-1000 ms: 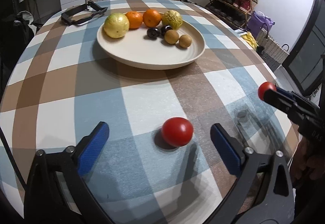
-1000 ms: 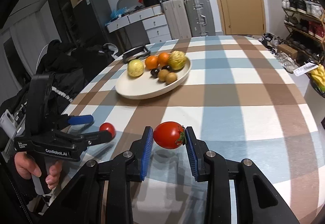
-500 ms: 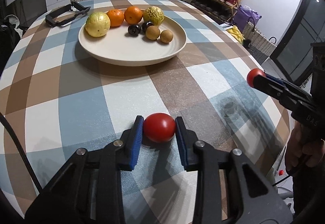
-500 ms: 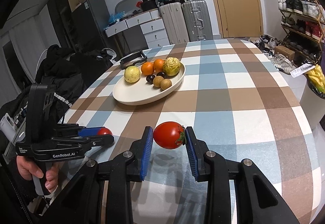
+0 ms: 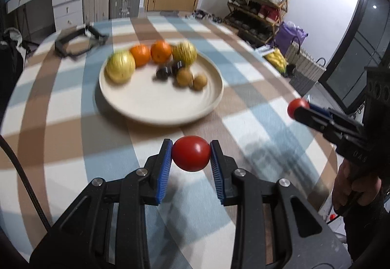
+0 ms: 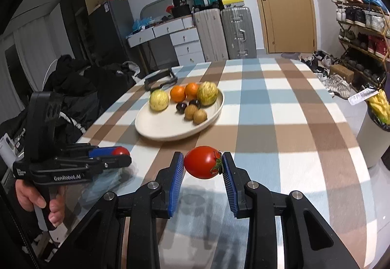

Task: Organize fruits
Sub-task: 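Carry both tomatoes onto the plate beside the plums and open both tools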

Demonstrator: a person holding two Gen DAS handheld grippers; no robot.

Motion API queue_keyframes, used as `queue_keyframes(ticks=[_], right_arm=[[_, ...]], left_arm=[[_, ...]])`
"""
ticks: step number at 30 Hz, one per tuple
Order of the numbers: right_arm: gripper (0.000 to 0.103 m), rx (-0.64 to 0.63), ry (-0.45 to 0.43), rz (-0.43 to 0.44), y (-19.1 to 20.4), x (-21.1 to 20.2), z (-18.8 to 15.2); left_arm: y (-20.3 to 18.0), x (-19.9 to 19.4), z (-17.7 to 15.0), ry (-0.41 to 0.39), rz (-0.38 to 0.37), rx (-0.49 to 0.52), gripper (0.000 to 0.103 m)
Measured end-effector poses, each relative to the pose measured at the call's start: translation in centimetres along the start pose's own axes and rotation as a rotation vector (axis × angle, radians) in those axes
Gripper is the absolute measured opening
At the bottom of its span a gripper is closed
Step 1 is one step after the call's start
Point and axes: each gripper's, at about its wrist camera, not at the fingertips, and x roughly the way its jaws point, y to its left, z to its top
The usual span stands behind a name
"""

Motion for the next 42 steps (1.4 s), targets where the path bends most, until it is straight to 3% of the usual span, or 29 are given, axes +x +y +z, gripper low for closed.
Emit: queue_keyframes(ticks=[10, 23, 33, 42], right_arm=[[0.033, -0.020, -0.050, 0.044, -0.2, 2.1, 5.9], [0.033, -0.047, -0.008, 0.154, 1.6, 10.9, 13.2], [0.033, -0.058, 0.117, 0.198, 3.3, 18.2, 14.4], [0.033, -0.044, 0.177, 0.197, 3.2, 20.6, 13.7]], left_arm=[[3.2, 1.2, 6.6, -0.060, 0.049, -0.064, 0.028], [5.7, 6.8, 9.2, -0.029, 0.043, -0.097, 0.028], [6.8, 9.3, 9.7, -0.002, 0.020, -0.068, 0.028], [7.2, 9.8, 9.8, 0.002, 0.000, -0.072, 0.028]])
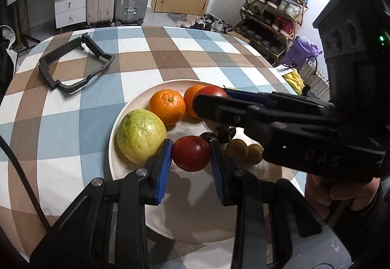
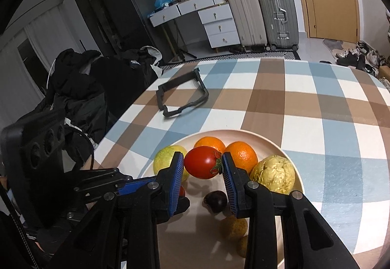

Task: Organize fruits

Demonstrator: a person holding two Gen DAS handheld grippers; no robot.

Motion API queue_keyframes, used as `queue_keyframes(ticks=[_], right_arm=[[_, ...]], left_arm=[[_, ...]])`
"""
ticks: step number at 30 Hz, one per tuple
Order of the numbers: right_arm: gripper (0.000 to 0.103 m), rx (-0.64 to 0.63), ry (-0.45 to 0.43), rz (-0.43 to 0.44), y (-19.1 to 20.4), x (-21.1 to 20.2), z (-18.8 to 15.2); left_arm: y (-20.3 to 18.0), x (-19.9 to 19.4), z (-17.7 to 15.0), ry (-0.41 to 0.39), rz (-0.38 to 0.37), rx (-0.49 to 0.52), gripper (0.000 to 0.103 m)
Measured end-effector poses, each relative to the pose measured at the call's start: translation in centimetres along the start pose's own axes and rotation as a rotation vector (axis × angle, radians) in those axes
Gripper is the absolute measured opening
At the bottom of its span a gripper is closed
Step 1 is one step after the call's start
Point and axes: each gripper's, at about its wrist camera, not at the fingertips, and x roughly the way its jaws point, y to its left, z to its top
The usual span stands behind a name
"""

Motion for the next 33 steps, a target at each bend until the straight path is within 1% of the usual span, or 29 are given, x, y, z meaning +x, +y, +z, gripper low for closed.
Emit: queue_keyframes(ticks=[4, 8, 11, 12, 13, 14, 15, 16, 18, 20, 21, 22, 23, 24, 25, 26, 27, 29, 30, 32, 33], right_arm=[[0.033, 0.023, 0.019, -0.003, -0.4, 0.4, -0.1], [0.033, 0.031, 0.029, -0.004, -0.6, 0.6, -0.2], [0.037, 0.041, 0.016, -0.005, -0.7, 0.3, -0.2], [0.039, 0.046, 0.007, -0.001, -0.8, -0.1, -0.2], [0.047, 0.051, -0.004, 0.001, -0.9, -0.4, -0.1], [0.052, 0.057, -0.017, 0.000, -1.0, -0.9, -0.1], [0.057, 0.063, -0.034, -0.003, -1.1, -1.4, -0.1], [0.058, 0.066, -0.051, -0.005, -1.2, -2.0, -0.1], [0.058, 0.073, -0.087, -0.016, -1.3, -3.4, 0.0], [0.062, 0.083, -0.135, -0.025, -1.4, -5.2, 0.0], [0.067, 0.087, -0.157, -0.028, -1.4, -6.0, -0.1], [0.071, 0.090, -0.183, -0.033, -1.3, -6.9, -0.1], [0.073, 0.092, -0.215, -0.044, -1.2, -8.1, -0.3], [0.076, 0.092, -0.239, -0.050, -1.1, -9.0, -0.4], [0.081, 0.090, -0.263, -0.054, -0.9, -9.9, -0.6], [0.085, 0.085, -0.293, -0.061, -0.6, -11.1, -0.8], [0.090, 0.081, -0.317, -0.068, -0.3, -12.0, -1.0], [0.094, 0.063, -0.375, -0.092, 0.5, -14.1, -1.6], [0.098, 0.056, -0.399, -0.102, 0.9, -15.0, -1.8], [0.100, 0.034, -0.458, -0.119, 1.8, -17.0, -2.5], [0.103, 0.025, -0.480, -0.126, 2.2, -17.9, -2.8]], left_arm=[[0.1, 0.2, 0.0, 0.006, -0.005, -0.005, 0.028], [0.0, 0.0, 0.3, -0.008, -0.011, -0.011, 0.029], [0.0, -0.3, 0.4, -0.009, -0.012, -0.010, 0.029], [-0.1, -0.4, 0.4, -0.009, -0.010, -0.009, 0.030], [-0.2, -0.5, 0.4, -0.007, -0.010, -0.008, 0.032], [-0.3, -0.7, 0.4, -0.007, -0.011, -0.010, 0.035], [-0.4, -1.1, 0.4, -0.012, -0.012, -0.012, 0.036], [-0.5, -1.4, 0.3, -0.016, -0.015, -0.014, 0.039], [-0.6, -2.2, 0.2, -0.032, -0.006, -0.020, 0.040], [-0.9, -3.8, 0.1, -0.071, -0.002, -0.024, 0.040], [-1.1, -4.5, 0.0, -0.091, 0.007, -0.025, 0.041], [-1.2, -5.3, 0.0, -0.113, 0.017, -0.026, 0.044], [-1.4, -6.0, 0.0, -0.133, 0.028, -0.026, 0.053], [-1.5, -6.8, -0.1, -0.155, 0.042, -0.028, 0.059], [-1.7, -7.7, -0.1, -0.182, 0.064, -0.034, 0.070], [-1.9, -8.7, -0.1, -0.215, 0.084, -0.040, 0.078], [-1.9, -9.6, -0.2, -0.240, 0.093, -0.045, 0.080], [-2.4, -11.6, -0.2, -0.296, 0.119, -0.051, 0.083], [-2.6, -12.5, -0.2, -0.318, 0.137, -0.054, 0.085], [-3.0, -13.9, -0.3, -0.350, 0.144, -0.061, 0.098], [-3.2, -14.6, -0.4, -0.372, 0.154, -0.068, 0.101]])
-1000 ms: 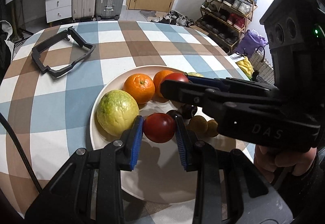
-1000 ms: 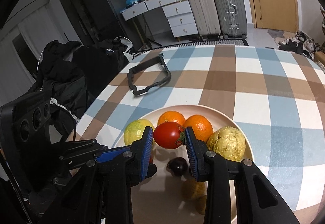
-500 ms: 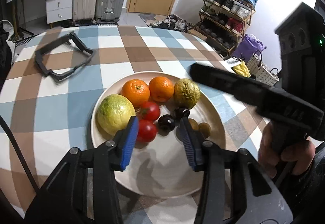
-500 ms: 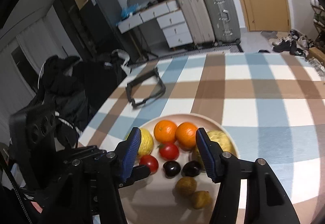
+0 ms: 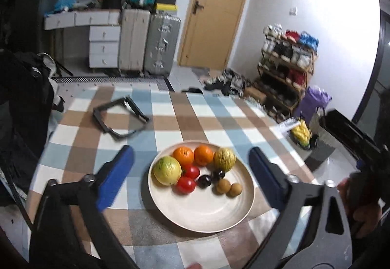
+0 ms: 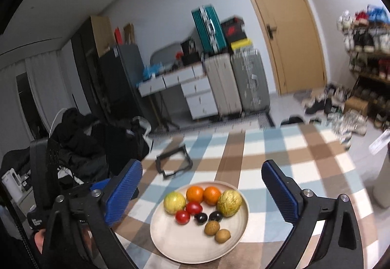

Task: Organize fruits

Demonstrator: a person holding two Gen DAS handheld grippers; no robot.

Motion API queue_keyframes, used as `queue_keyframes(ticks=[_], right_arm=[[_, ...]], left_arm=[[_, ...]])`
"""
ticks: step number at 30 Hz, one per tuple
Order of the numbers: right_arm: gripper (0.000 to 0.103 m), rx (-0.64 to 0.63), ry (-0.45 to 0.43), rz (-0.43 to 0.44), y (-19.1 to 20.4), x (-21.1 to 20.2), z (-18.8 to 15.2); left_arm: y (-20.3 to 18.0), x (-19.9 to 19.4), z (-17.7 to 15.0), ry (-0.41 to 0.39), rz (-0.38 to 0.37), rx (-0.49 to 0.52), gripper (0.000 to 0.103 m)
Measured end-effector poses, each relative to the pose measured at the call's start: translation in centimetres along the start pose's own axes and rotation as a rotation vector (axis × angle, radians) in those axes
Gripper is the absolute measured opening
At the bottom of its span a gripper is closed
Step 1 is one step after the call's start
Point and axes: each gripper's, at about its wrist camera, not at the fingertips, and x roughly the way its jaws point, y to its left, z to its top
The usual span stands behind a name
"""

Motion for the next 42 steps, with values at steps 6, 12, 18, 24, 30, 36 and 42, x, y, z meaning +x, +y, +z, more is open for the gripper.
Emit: queue_keyframes(ticks=[6, 12, 18, 24, 30, 36, 42], right_arm=[[0.103, -0.061, -0.116, -0.029, 1.8, -4.9, -0.4], [0.103, -0.112, -0.175, -0.053, 3.3, -8.0, -1.7], [0.103, -0.158, -0.232, -0.098, 4.2, -9.9, -3.5], [0.103, -0.196, -0.259, -0.181, 4.1, -10.4, -5.8], [0.103, -0.199, -0.207, -0.258, 2.9, -9.1, -8.4], [0.103, -0.185, -0.182, -0.260, 1.7, -7.2, -10.6], [0.103, -0.179, -0.144, -0.261, 0.9, -5.7, -11.5]], left_arm=[[-1.2, -5.9, 0.1, -0.174, 0.077, 0.029, 0.102], [-2.5, -10.5, -0.9, -0.288, 0.138, 0.085, 0.102], [-2.8, -13.4, -2.9, -0.358, 0.193, 0.092, 0.102], [-2.1, -13.3, -5.8, -0.388, 0.238, 0.103, 0.102], [-0.2, -10.4, -8.7, -0.337, 0.263, 0.039, 0.102], [1.3, -7.1, -10.8, -0.309, 0.320, 0.051, 0.102], [1.0, -4.8, -11.0, -0.244, 0.348, 0.099, 0.102]])
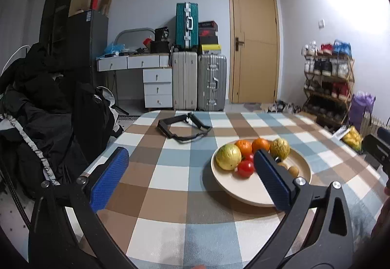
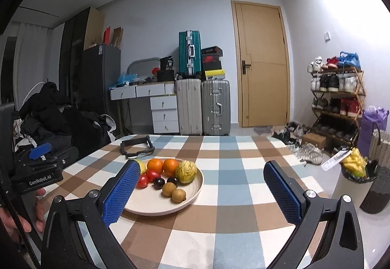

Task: Organize fruits

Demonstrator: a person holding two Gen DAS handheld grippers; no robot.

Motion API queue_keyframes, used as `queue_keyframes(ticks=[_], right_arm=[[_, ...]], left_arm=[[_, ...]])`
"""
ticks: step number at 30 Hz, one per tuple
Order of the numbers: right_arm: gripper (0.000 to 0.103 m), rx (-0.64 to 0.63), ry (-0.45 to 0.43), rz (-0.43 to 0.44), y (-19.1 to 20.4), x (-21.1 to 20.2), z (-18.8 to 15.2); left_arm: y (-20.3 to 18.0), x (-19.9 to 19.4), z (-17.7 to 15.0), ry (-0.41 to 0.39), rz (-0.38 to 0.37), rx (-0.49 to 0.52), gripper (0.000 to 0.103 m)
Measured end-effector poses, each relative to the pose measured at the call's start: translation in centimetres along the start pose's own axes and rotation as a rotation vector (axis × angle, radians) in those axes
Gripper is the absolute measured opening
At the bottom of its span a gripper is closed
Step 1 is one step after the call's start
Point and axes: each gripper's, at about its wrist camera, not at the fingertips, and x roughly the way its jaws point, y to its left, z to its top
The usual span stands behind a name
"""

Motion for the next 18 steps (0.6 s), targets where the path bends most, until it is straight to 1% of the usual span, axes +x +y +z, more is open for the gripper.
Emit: queue_keyframes(ticks=[1, 3, 5, 6, 9, 11, 13, 17, 18], right_arm=[[0.103, 0.000, 0.008, -0.004, 0.0, 0.1, 0.1], [0.103, 0.000, 0.041, -0.011, 0.0, 0.8, 0.0], [0.103, -0.003, 0.098, -0.018, -0.1, 1.9, -0.2], [0.103, -0.005, 0.109, -0.026, 0.0, 2.2, -0.2], [0.103, -0.019, 0.101, -0.030, 0.3, 2.2, -0.3], [0.103, -0.034, 0.084, -0.024, 0.6, 1.9, -0.4], [0.103, -0.042, 0.091, -0.017, 0.7, 2.1, -0.4], [0.103, -0.031, 0.090, -0.015, 0.6, 2.1, -0.4], [0.103, -0.034, 0.091, -0.015, 0.6, 2.1, -0.5]], left_arm=[[-0.4, 0.6, 0.0, 0.026, 0.002, 0.018, 0.102], [-0.8, 1.4, -0.1, 0.052, 0.006, 0.035, 0.102], [-0.9, 1.8, 0.0, 0.066, 0.013, 0.038, 0.102], [-0.8, 2.0, 0.0, 0.071, 0.013, 0.034, 0.102], [-0.6, 2.7, -0.2, 0.082, 0.003, 0.017, 0.102], [-0.5, 2.6, -0.1, 0.077, -0.011, 0.012, 0.102], [-0.4, 2.4, -0.1, 0.061, -0.029, 0.011, 0.102], [-0.8, 1.5, -0.2, 0.004, -0.034, 0.026, 0.102], [-0.7, 1.3, -0.1, 0.001, -0.035, 0.022, 0.102]])
